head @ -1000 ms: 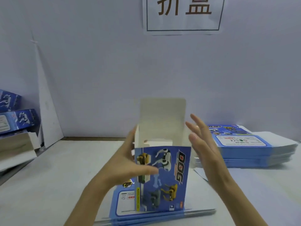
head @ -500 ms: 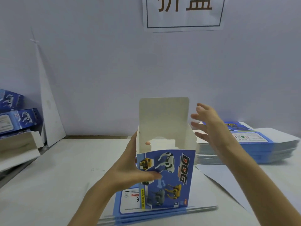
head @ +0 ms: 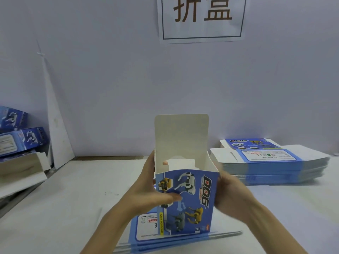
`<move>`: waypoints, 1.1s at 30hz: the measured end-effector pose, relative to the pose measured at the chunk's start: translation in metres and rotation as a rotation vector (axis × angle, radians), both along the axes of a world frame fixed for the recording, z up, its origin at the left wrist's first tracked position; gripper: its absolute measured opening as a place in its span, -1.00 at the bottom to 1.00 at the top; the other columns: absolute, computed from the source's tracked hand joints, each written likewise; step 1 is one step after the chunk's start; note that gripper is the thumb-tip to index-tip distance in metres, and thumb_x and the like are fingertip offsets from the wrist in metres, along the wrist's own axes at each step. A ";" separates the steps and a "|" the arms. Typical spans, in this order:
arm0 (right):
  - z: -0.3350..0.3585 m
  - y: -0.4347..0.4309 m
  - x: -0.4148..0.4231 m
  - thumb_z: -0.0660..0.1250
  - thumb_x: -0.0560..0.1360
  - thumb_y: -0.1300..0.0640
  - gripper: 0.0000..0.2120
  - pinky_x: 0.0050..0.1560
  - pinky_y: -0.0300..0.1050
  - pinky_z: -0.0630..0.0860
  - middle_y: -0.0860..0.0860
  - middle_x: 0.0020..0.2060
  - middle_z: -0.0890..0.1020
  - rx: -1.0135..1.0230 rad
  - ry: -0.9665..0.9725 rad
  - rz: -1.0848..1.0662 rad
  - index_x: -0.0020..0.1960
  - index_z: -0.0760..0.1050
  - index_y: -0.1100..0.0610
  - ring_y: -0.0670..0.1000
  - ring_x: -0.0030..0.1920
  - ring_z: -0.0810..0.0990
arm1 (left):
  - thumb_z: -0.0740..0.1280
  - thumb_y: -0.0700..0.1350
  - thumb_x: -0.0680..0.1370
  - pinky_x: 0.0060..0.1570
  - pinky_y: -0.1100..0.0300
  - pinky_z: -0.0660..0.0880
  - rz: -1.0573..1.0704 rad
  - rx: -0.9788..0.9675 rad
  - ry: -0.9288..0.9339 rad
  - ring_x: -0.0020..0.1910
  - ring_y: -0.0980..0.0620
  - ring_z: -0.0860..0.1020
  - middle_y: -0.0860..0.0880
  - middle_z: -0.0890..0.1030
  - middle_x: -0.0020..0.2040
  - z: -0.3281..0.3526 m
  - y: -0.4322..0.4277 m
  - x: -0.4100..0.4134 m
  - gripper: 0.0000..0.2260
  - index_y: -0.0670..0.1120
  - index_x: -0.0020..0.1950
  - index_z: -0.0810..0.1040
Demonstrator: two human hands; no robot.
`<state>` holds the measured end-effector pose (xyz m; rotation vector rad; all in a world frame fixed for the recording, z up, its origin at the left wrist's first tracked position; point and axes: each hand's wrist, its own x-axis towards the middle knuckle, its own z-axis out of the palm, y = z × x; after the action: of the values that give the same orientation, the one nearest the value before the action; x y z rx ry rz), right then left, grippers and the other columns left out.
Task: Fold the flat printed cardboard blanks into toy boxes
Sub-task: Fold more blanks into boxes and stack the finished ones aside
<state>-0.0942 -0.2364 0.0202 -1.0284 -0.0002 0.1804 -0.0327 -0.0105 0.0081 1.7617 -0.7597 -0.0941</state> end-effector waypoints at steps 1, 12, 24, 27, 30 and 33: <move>-0.003 0.003 -0.002 0.31 0.32 -0.16 -0.59 -0.04 0.00 0.61 0.07 0.02 0.70 -0.030 0.019 0.030 0.06 0.69 -0.02 0.04 -0.02 0.69 | 0.60 0.07 0.20 -0.11 0.25 0.59 -0.004 -0.007 0.004 0.20 0.12 0.55 0.24 0.55 0.18 0.000 0.000 -0.001 -0.07 0.24 0.43 0.14; 0.002 -0.003 -0.027 0.23 0.56 -0.07 -0.69 0.31 -0.38 0.34 -0.44 0.32 0.38 -1.128 -0.901 -0.595 0.30 0.39 -0.22 -0.30 0.40 0.29 | 0.41 0.37 0.28 0.30 0.35 0.24 0.207 0.100 -0.296 0.46 0.38 0.09 0.34 -0.03 0.52 0.019 0.011 -0.022 -0.01 0.39 0.47 -0.21; 0.000 -0.004 -0.030 0.28 0.44 0.03 -0.62 -0.11 -0.48 0.51 -0.59 0.14 0.43 -0.975 -0.786 -0.564 0.21 0.41 -0.27 -0.42 0.26 0.39 | 0.13 0.07 0.56 0.35 0.29 0.33 0.387 -0.068 -0.567 0.41 0.25 0.32 0.29 0.32 0.44 -0.002 0.024 -0.038 -0.58 0.12 0.43 0.29; -0.007 0.005 -0.031 0.25 0.46 0.02 -0.63 -0.13 -0.32 0.61 -0.38 0.16 0.57 -0.846 -0.747 -0.576 0.24 0.43 -0.26 -0.28 0.19 0.53 | 0.20 -0.06 0.55 0.24 0.27 0.44 0.371 -0.176 -0.288 0.35 0.27 0.38 0.35 0.39 0.37 -0.032 0.002 -0.056 -0.55 0.21 0.42 0.26; -0.013 0.012 -0.032 0.26 0.47 0.06 -0.60 -0.15 -0.31 0.61 -0.22 0.21 0.59 -0.734 -0.698 -0.543 0.28 0.43 -0.22 -0.22 0.15 0.58 | 0.26 -0.15 0.57 -0.02 0.40 0.53 0.273 -0.238 -0.013 0.22 0.39 0.43 0.44 0.39 0.23 -0.041 -0.019 -0.062 -0.50 0.32 0.34 0.18; -0.007 0.011 -0.034 0.31 0.44 0.05 -0.57 -0.12 -0.45 0.54 -0.32 0.24 0.48 -0.857 -0.720 -0.533 0.27 0.39 -0.21 -0.21 0.23 0.52 | 0.36 0.04 0.50 0.00 0.40 0.50 0.237 -0.254 -0.002 0.22 0.44 0.40 0.58 0.31 0.23 -0.033 -0.020 -0.059 -0.33 0.38 0.40 -0.01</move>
<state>-0.1284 -0.2257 0.0135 -1.8549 -0.3228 -0.7451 -0.0915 -0.0308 -0.0250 1.5952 -0.5341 0.1576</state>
